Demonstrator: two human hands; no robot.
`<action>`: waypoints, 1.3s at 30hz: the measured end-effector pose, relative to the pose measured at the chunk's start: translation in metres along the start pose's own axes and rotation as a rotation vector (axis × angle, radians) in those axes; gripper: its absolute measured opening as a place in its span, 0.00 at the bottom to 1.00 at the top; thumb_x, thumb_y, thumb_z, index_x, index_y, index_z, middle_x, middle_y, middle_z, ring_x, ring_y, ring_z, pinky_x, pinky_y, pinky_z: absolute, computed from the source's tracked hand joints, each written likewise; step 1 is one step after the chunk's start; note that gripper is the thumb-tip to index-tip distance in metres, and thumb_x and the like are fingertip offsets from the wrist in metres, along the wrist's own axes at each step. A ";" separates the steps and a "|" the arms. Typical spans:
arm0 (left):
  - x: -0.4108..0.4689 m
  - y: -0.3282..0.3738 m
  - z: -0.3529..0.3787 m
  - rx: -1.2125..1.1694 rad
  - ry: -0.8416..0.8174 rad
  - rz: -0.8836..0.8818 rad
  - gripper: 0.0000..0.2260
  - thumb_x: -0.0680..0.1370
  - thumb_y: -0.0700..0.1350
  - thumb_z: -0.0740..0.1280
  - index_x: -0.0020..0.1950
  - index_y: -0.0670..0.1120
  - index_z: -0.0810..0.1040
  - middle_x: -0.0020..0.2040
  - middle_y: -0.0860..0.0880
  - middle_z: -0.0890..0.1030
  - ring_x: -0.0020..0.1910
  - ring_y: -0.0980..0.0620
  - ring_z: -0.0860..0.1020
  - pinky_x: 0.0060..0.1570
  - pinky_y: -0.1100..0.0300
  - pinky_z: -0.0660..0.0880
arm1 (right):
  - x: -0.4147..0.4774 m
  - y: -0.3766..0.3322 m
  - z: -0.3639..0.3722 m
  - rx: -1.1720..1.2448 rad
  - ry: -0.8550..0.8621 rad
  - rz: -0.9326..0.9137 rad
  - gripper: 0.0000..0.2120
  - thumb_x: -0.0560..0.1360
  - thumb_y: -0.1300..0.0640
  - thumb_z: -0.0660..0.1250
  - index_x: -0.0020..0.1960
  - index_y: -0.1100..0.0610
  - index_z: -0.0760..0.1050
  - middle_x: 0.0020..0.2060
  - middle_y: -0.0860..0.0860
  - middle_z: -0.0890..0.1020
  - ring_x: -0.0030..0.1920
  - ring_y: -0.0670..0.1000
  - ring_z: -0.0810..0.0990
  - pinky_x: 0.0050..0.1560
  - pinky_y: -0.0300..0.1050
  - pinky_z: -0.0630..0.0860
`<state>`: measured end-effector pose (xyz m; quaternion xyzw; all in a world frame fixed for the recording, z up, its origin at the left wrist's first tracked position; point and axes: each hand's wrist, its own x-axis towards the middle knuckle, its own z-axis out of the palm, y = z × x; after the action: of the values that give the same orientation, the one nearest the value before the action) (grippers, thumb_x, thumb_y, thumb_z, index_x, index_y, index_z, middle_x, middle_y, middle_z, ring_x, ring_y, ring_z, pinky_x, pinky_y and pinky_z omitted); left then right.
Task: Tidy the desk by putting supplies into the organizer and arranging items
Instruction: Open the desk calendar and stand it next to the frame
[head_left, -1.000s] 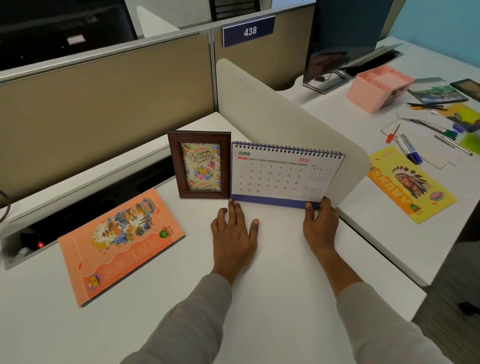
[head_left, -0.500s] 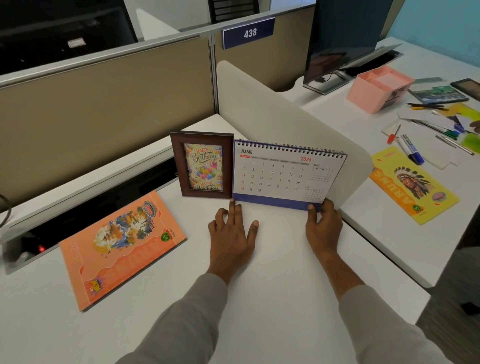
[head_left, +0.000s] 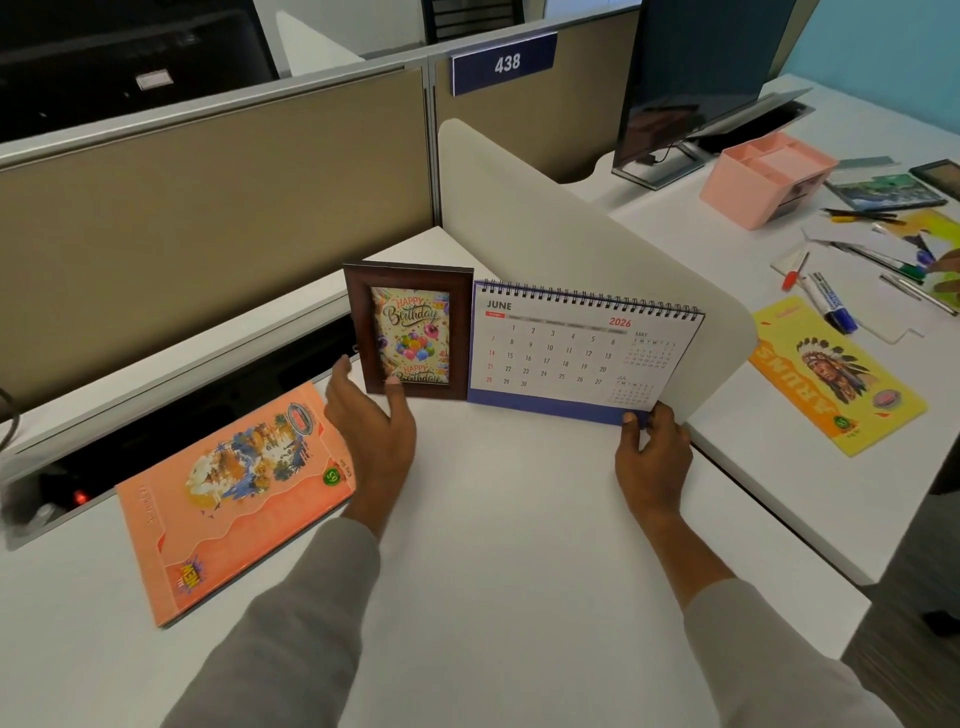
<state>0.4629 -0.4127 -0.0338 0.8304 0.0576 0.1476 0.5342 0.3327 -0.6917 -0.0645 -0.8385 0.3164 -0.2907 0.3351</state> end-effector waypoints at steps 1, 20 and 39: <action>0.010 -0.001 -0.003 0.005 -0.019 -0.011 0.26 0.80 0.53 0.63 0.77 0.49 0.60 0.74 0.46 0.68 0.73 0.44 0.66 0.68 0.38 0.69 | 0.000 0.000 0.000 -0.001 0.001 0.004 0.13 0.80 0.54 0.65 0.62 0.60 0.73 0.58 0.59 0.80 0.56 0.61 0.76 0.55 0.50 0.77; 0.049 -0.013 -0.027 -0.010 -0.418 -0.005 0.21 0.86 0.49 0.54 0.79 0.47 0.61 0.73 0.45 0.72 0.70 0.47 0.71 0.66 0.53 0.73 | -0.003 -0.002 0.000 0.023 0.097 0.044 0.09 0.80 0.57 0.64 0.57 0.61 0.73 0.54 0.60 0.81 0.54 0.60 0.78 0.53 0.46 0.74; 0.030 -0.011 -0.048 0.086 -0.389 0.040 0.20 0.86 0.50 0.55 0.78 0.46 0.64 0.69 0.44 0.75 0.66 0.47 0.75 0.54 0.61 0.72 | -0.003 -0.006 0.001 0.004 0.146 0.054 0.14 0.78 0.53 0.60 0.57 0.61 0.73 0.54 0.61 0.81 0.53 0.63 0.78 0.53 0.45 0.71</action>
<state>0.4776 -0.3585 -0.0202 0.8662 -0.0568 -0.0076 0.4964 0.3331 -0.6855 -0.0614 -0.8056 0.3619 -0.3424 0.3206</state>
